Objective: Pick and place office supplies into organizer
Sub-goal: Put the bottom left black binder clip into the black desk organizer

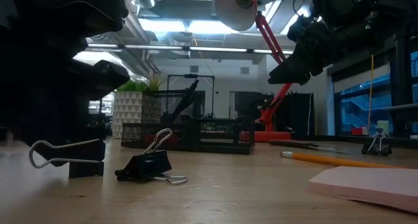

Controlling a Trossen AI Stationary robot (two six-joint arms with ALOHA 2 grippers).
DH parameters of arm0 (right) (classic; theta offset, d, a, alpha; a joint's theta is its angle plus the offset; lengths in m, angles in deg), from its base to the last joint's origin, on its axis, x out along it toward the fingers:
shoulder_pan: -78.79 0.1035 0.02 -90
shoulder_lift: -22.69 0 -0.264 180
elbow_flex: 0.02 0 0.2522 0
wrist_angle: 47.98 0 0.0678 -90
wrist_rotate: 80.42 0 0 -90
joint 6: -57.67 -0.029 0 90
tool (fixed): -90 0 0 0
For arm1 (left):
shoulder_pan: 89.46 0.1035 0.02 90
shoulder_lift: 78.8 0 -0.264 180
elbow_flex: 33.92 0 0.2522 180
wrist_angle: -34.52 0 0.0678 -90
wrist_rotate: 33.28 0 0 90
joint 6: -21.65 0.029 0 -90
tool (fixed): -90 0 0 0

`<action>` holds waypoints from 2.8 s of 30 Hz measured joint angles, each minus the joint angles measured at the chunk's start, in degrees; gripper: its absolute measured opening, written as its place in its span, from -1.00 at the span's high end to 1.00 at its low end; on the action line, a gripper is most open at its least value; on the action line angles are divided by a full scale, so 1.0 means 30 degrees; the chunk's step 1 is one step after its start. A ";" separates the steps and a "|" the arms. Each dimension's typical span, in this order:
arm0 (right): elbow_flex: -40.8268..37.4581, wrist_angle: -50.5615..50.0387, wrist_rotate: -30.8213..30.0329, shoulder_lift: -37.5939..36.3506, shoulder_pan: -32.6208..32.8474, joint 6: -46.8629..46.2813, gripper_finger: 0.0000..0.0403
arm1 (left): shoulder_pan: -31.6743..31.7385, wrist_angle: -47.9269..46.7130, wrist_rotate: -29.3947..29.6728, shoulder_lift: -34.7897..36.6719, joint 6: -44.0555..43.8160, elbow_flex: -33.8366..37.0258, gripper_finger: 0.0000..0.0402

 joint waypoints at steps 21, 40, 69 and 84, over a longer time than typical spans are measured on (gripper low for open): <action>0.0000 -0.0016 -0.0004 0.0000 0.0000 0.0448 0.06 | 0.2102 -0.2988 -0.0591 0.2090 0.1272 0.0000 0.99; 0.0000 -0.0047 -0.0011 0.0007 -0.0003 0.1457 0.06 | 0.7393 -0.5985 0.3696 0.4167 0.8422 0.0000 0.99; 0.0000 -0.0251 -0.0011 0.0007 -0.0001 0.1443 0.07 | 0.9741 -0.8167 0.0986 0.3694 0.9522 0.0018 0.99; 0.0000 -0.0361 -0.0011 0.0007 -0.0007 0.1443 0.07 | 0.9726 -0.8288 0.1187 0.3512 0.8809 0.0022 0.93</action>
